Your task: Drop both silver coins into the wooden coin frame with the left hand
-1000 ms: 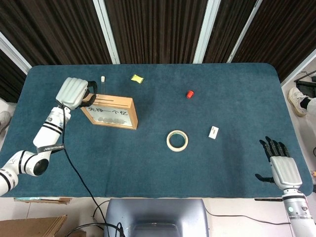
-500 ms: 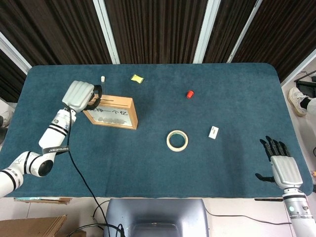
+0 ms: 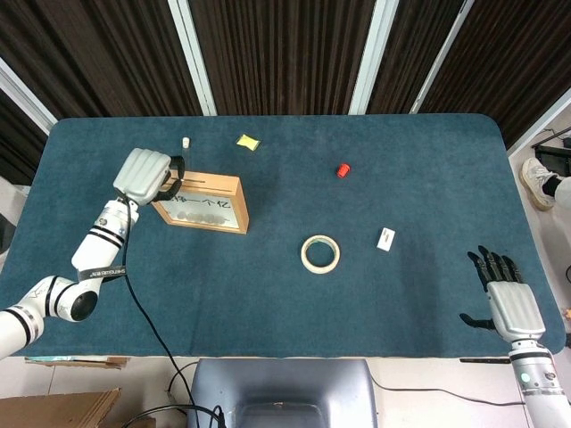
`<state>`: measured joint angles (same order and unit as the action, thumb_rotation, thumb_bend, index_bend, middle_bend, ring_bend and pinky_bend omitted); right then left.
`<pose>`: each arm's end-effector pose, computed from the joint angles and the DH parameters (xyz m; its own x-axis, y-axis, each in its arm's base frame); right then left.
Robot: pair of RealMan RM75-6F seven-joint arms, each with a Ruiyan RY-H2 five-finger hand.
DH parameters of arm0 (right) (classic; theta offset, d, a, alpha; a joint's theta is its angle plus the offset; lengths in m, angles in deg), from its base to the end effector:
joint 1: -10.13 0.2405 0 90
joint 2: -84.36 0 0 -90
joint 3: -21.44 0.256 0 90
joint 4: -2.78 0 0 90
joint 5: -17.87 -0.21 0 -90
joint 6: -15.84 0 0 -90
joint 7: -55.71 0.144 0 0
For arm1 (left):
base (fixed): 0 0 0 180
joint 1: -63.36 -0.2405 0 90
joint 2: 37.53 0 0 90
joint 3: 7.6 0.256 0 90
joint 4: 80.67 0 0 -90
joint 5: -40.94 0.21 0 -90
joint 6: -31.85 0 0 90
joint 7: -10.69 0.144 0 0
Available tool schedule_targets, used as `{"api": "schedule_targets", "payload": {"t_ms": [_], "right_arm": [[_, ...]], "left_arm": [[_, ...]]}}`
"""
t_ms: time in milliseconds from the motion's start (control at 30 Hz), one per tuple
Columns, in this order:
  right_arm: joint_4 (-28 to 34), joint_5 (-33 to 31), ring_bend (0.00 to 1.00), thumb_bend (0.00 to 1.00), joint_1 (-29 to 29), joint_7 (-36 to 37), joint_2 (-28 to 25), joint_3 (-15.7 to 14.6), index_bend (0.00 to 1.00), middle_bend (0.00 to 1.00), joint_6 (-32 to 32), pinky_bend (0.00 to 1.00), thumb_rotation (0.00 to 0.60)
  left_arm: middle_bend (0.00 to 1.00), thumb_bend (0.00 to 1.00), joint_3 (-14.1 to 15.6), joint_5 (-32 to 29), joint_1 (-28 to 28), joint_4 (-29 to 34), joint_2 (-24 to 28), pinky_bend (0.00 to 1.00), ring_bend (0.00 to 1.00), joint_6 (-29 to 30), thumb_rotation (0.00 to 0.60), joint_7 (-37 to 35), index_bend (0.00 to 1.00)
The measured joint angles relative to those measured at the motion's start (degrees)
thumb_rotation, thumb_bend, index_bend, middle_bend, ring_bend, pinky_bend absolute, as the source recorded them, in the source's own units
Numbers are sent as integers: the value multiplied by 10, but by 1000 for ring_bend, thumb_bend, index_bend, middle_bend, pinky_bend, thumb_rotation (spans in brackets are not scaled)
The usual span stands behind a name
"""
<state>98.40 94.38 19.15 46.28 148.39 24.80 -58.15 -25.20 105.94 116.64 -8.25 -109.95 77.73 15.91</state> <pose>-0.3160 -0.2011 0.1372 0.4600 -0.1765 0.8702 -0.8784 0.0524 0.4750 -0.1265 0.4619 0.1290 0.5022 0.0129 0.8647 0.8153 -0.3402 -0.4685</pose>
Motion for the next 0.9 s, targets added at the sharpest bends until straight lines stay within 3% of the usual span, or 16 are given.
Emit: {"api": "schedule_targets", "payload": {"t_ms": [700,767,900], "right_arm": [[1,-1,0,177,0,1,-1,0,0,0,0,0,600],[1,-1,0,177,0,2,-1,0,0,0,-2,0,600],[0,-2,0,177,0,2,-2,0,0,0,-1,0,600]], "left_arm": [[1000,559,8,-10,8,-8,-16,1000,1000,11,600,12,641],[1000,560,9,-10,9,-8,-16,1000,1000,10,600,15,611],[1000,560,9,-17,9,-6,-15,1000,1000,9,600,18,448]]}}
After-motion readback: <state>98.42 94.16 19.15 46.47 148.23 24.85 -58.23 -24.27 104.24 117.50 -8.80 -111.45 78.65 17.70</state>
